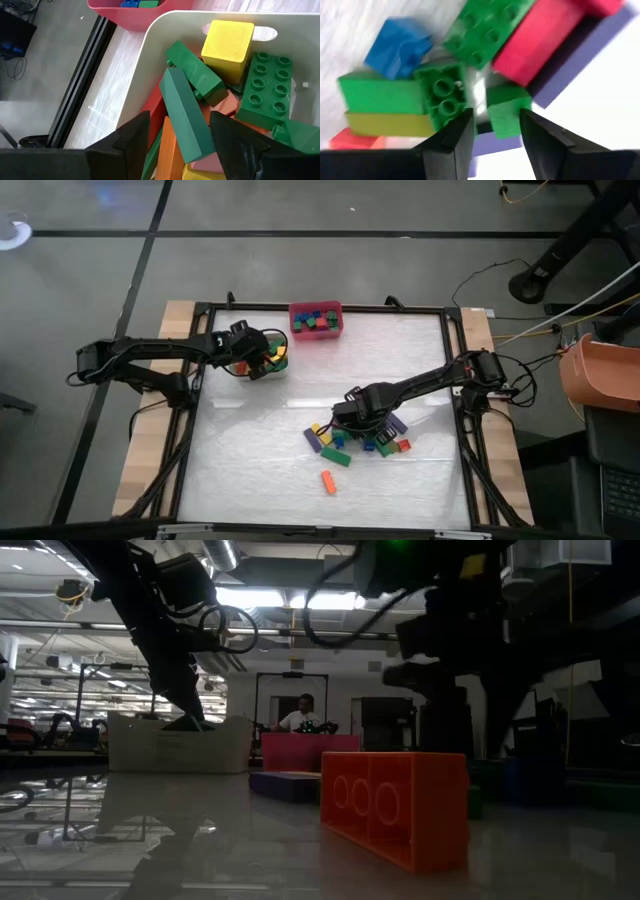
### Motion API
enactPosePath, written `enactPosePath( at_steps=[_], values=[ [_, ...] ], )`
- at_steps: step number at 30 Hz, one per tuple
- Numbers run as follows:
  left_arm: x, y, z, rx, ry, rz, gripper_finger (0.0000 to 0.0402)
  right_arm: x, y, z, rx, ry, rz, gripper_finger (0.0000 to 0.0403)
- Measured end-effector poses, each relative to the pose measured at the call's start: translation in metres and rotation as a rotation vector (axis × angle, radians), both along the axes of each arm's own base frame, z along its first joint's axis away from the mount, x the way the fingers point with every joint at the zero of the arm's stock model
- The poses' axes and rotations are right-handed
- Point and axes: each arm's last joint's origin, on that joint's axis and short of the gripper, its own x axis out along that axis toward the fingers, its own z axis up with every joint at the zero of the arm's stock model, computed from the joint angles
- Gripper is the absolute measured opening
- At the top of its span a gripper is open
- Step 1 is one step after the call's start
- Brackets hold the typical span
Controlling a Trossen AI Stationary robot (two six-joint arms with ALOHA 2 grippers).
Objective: Sort blocks by size
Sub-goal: Put the small green wooden block into the red bin
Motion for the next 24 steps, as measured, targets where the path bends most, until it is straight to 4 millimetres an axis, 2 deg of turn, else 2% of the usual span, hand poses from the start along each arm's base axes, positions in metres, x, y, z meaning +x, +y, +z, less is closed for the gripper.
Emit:
enactPosePath(
  at_steps=[4, 11, 24],
  values=[
    [0.0, 0.0, 0.0, 0.0, 0.0, 0.0, 0.0192, 0.006, 0.0, 0.008, -0.036, -0.041, 0.013, 0.0161],
    [0.0, 0.0, 0.0, 0.0, 0.0, 0.0, 0.0192, 0.001, -0.001, 0.008, -0.052, 0.002, 0.016, 0.0161],
    [0.0, 0.0, 0.0, 0.0, 0.0, 0.0, 0.0192, -0.002, -0.002, -0.007, -0.05, -0.008, 0.045, 0.0161]
  ],
)
